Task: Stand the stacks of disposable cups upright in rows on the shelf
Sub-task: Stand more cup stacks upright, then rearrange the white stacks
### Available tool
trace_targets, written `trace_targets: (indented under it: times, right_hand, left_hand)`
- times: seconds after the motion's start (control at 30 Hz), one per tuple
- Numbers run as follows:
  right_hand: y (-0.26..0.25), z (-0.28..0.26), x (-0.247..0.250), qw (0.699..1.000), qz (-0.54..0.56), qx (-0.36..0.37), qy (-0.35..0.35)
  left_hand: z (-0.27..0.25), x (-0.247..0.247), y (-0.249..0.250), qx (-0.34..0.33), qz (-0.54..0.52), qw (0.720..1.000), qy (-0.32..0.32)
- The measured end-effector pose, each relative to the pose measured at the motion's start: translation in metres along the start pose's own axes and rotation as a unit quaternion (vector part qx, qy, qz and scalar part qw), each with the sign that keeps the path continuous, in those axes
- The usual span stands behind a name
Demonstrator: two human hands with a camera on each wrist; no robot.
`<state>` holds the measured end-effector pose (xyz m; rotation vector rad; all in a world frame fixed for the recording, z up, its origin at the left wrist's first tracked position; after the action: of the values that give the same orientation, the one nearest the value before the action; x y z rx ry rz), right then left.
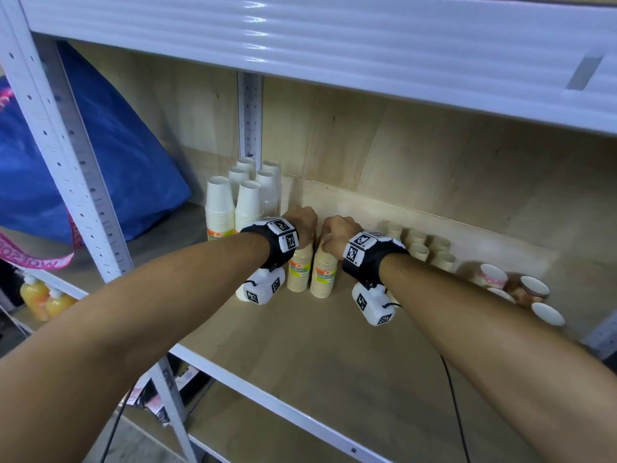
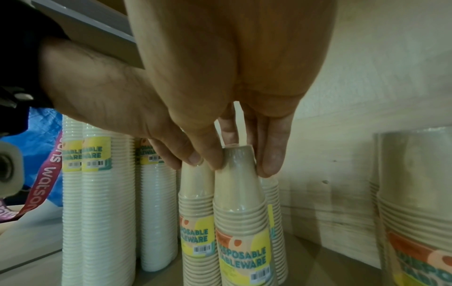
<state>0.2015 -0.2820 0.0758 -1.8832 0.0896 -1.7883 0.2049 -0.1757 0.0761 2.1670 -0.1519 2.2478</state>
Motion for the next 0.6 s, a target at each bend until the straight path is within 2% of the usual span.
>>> trace_targets:
  times: [0.23,0.37,0.5,0.6]
  right_hand:
    - [0.006,-0.016,0.011,1.0,0.017,-0.009,0.005]
    - [0.015,-0.031,0.023,0.999,0.018,-0.026,0.008]
    - [0.025,-0.049,0.038,0.999,0.015,-0.046,0.012]
    - [0.032,-0.062,0.048,0.997,0.0,-0.072,0.017]
  left_hand:
    - [-0.01,0.012,0.01,-0.008,-0.019,1.0,0.009]
    - [-0.017,0.023,0.026,-0.005,-0.038,0.999,0.035]
    - [-0.023,0.033,0.045,-0.037,-0.067,0.997,0.016]
    - [-0.028,0.037,0.063,-0.055,-0.075,0.995,0.025]
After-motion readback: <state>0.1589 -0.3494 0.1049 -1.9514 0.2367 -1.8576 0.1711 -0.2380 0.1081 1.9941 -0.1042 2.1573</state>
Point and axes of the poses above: each hand's wrist, its own z-axis towards the middle knuckle, its own x-axis out of the back of the hand, y = z × x, the point moved 4 cm from there along z, towards the middle knuckle, and after that the axes turned 9 degrees about z, right-handed, at the moved point
